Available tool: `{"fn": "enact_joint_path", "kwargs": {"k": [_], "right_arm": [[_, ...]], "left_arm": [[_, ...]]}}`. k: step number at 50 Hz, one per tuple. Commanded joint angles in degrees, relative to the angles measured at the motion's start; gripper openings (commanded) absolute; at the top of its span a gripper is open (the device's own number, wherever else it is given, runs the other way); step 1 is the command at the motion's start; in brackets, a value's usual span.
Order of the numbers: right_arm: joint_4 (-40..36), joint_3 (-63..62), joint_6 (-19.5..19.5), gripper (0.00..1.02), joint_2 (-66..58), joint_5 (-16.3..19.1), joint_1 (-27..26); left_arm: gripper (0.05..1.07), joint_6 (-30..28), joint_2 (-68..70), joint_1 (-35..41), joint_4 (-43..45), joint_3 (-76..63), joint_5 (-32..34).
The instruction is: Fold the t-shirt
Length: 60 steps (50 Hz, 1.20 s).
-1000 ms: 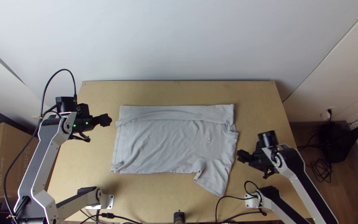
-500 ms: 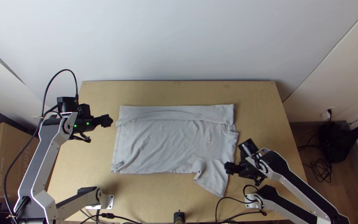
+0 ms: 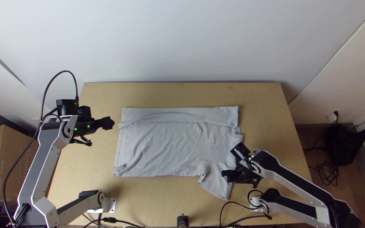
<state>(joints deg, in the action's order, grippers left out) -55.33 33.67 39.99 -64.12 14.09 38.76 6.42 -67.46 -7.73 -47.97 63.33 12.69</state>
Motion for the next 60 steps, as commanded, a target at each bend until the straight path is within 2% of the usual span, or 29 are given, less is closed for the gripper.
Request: {"fn": "enact_joint_path", "kwargs": {"k": [1,6,10,12,21,27,33,40,60], "right_arm": [[1.4,-1.9,-1.0,0.43,-2.2,0.9,1.1],[1.5,-1.8,-2.9,0.42,-6.0,1.4,1.1],[2.9,-1.7,-4.5,0.11,-6.5,1.4,1.4],[3.2,-1.7,-4.7,0.02,-6.2,1.4,1.8],[2.9,-1.2,-5.8,0.02,-5.1,1.3,1.7],[2.6,-0.3,-6.3,0.02,-3.7,1.3,0.7],[2.2,1.3,-6.7,0.02,-3.5,1.2,0.4],[2.1,2.8,-6.9,0.02,-4.1,1.2,0.3],[2.1,4.6,-7.6,0.02,-3.6,1.1,0.5]], "left_arm": [[1.03,-0.2,1.0,0.2,-1.1,-1.1,0.6],[1.03,-1.7,0.9,0.3,-2.3,-1.2,0.6],[1.03,-5.7,0.8,1.6,-6.4,-1.2,0.6],[1.03,-9.2,0.9,2.4,-9.8,-1.3,0.6],[1.03,-23.4,3.0,5.4,-22.4,-5.7,-0.1],[1.03,-28.2,5.7,6.1,-30.3,-10.5,-1.1],[1.02,-32.1,8.4,9.5,-34.6,-14.6,-8.2],[1.02,-34.3,10.6,13.4,-34.1,-18.3,-11.2],[1.01,-37.4,4.3,14.8,-19.7,-24.5,-11.0]]}}
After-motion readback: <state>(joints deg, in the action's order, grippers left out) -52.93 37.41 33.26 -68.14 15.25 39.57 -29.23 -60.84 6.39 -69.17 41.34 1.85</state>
